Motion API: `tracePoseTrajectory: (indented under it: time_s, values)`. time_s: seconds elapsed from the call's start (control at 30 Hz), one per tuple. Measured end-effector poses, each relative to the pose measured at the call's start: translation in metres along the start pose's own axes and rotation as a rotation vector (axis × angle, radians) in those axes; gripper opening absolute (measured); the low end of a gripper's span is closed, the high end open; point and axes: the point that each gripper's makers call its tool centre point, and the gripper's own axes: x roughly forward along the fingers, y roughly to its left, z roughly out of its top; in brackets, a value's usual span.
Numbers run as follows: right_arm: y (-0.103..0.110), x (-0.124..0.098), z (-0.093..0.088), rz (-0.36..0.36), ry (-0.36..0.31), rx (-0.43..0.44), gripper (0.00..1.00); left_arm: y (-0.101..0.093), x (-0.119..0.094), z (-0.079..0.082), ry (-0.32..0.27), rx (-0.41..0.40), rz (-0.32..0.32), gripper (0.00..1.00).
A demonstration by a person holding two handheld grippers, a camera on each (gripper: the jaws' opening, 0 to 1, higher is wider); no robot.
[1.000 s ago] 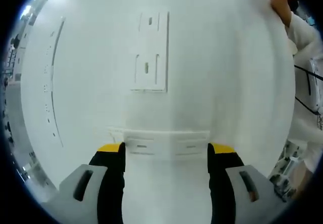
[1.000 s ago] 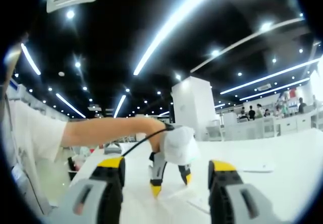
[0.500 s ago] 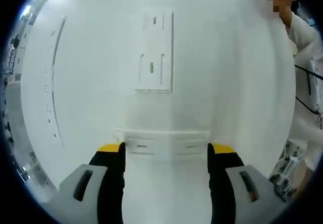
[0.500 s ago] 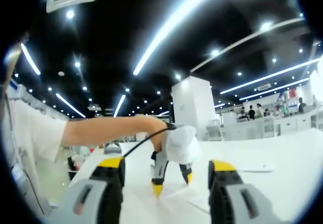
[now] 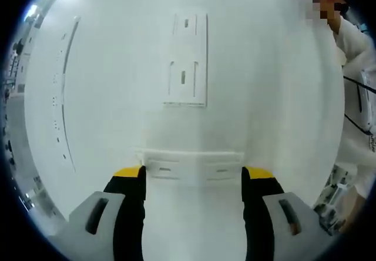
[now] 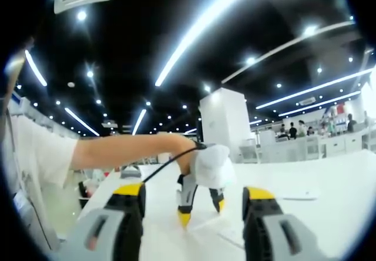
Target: Locate the socket holder cover, grip the socket holder cover, clip it into the socket holder slot.
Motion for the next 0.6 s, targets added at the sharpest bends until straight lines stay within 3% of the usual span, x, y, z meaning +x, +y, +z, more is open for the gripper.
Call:
tracePoseTrajectory:
  time_s: [0.6]
  values:
    - [-0.0006,-0.001,0.0005,-0.004,0.0,-0.004,0.67,-0.0011,0.0008,-0.0004,0.014,-0.002,0.003,0.65]
